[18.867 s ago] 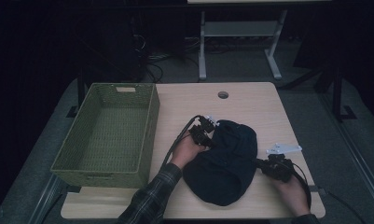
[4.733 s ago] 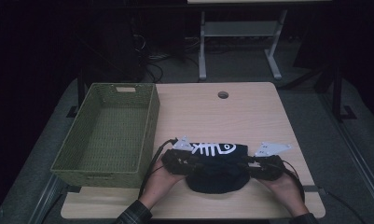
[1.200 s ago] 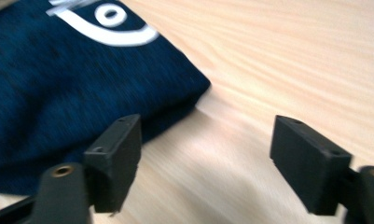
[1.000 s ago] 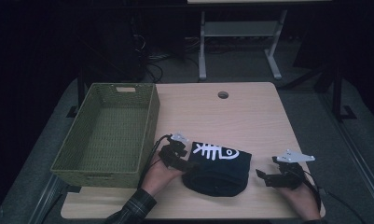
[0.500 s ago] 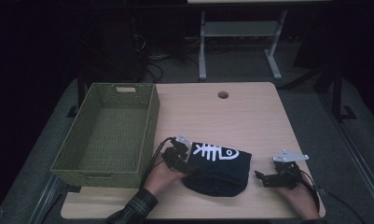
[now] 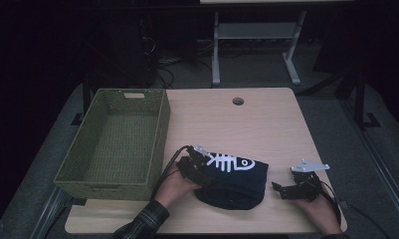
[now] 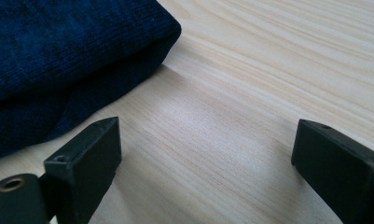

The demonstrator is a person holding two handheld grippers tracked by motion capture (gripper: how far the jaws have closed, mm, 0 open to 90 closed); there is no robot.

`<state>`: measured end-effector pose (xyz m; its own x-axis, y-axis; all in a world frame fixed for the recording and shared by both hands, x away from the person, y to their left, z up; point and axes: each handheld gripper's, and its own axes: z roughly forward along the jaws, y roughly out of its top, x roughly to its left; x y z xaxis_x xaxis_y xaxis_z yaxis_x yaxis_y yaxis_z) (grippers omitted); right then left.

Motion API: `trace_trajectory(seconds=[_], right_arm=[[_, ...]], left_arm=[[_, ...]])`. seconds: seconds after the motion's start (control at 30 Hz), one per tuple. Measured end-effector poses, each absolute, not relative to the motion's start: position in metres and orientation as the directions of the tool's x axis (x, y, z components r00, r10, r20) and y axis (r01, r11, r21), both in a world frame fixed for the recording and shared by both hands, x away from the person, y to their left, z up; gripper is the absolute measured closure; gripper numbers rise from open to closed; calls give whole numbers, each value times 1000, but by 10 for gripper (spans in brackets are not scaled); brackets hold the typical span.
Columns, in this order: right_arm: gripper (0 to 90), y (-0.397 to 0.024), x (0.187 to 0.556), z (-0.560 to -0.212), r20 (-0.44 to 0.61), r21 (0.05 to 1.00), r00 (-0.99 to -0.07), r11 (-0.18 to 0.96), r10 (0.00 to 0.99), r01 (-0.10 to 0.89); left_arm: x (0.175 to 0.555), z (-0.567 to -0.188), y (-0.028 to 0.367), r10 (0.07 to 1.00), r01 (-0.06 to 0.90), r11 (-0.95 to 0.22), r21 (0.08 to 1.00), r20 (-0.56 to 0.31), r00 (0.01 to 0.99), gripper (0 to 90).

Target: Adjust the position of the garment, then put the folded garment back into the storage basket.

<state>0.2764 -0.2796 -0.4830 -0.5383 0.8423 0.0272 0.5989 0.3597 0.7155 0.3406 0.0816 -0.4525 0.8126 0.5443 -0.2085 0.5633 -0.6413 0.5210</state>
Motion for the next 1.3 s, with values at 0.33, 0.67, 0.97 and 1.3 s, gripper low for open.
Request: trace_trajectory(seconds=[0.33, 0.67, 0.97, 1.3], right_arm=[[79, -279, 276, -483, 27, 715, -538, 360, 843, 599], [79, -279, 276, -483, 27, 715, -537, 359, 843, 600], [79, -279, 276, -483, 28, 714, -535, 358, 845, 602], [79, -279, 276, -483, 31, 713, -534, 356, 845, 604]], left_arm=[[345, -453, 80, 496, 581, -633, 511, -309, 811, 589], [352, -450, 80, 469, 588, -641, 493, -355, 809, 742], [349, -434, 74, 466, 576, -655, 489, -338, 817, 759], [348, -402, 67, 443, 546, -682, 487, -319, 838, 761]])
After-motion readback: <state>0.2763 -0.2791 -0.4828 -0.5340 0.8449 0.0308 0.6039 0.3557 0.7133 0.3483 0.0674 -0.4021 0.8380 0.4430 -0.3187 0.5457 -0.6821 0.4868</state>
